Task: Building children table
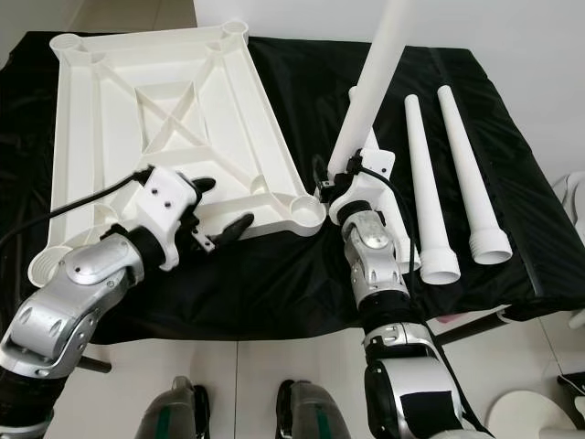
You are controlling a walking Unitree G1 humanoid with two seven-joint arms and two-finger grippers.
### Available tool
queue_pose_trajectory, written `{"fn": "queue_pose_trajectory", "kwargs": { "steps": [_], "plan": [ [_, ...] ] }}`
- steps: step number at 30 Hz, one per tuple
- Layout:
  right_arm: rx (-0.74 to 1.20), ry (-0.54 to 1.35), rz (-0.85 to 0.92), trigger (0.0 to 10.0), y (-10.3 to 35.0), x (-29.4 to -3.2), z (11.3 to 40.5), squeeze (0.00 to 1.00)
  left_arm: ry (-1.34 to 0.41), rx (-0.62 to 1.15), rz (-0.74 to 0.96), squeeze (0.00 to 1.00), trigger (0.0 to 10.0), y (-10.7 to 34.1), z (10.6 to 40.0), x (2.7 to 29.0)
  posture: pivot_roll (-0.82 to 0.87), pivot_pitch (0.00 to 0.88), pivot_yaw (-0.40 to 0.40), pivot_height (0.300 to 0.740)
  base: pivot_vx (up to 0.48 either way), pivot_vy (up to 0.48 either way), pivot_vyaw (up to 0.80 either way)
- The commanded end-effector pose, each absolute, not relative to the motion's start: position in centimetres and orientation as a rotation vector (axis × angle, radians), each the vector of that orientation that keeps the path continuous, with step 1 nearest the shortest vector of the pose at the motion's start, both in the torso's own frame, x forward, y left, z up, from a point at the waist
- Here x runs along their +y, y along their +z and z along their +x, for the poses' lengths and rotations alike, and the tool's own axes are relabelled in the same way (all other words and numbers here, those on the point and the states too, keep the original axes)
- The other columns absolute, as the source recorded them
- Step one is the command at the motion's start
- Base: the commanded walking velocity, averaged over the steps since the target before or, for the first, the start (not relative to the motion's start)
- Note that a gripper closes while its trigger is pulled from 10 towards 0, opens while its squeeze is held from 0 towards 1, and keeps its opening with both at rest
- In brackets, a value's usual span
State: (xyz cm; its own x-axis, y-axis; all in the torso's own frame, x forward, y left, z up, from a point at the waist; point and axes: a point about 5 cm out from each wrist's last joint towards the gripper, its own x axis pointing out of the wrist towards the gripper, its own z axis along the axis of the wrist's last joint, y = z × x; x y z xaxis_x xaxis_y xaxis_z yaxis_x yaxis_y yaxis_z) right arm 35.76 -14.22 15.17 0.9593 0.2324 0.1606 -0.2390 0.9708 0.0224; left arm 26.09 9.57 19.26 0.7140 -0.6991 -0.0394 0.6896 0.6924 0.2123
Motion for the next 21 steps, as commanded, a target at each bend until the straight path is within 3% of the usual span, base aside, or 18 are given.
{"fn": "queue_pose_trajectory", "kwargs": {
  "steps": [1, 9, 21],
  "plan": [
    [-0.167, 0.287, 0.048, 10.0, 15.7, -13.6, 35.7, 0.0, -0.829, -0.032, 0.19, 0.0, 10.0, 19.2, 26.1, 8.5, -0.03, 0.063, -0.025, 0.74, 0.0, 0.0, 0.0],
    [-0.205, 0.45, 0.009, 10.0, 17.1, -12.8, 35.1, 0.0, -0.867, -0.103, -0.051, 0.0, 10.0, 22.8, 27.9, 5.6, -0.05, 0.021, -0.025, 0.74, 0.0, 0.0, 0.0],
    [-0.186, 0.639, -0.083, 10.0, 17.6, -12.8, 34.4, 0.0, -0.94, -0.199, -0.066, 0.0, 10.0, 26.4, 29.6, 4.3, -0.06, 0.0, -0.016, 0.74, 0.0, 0.0, 0.0]
  ]
}}
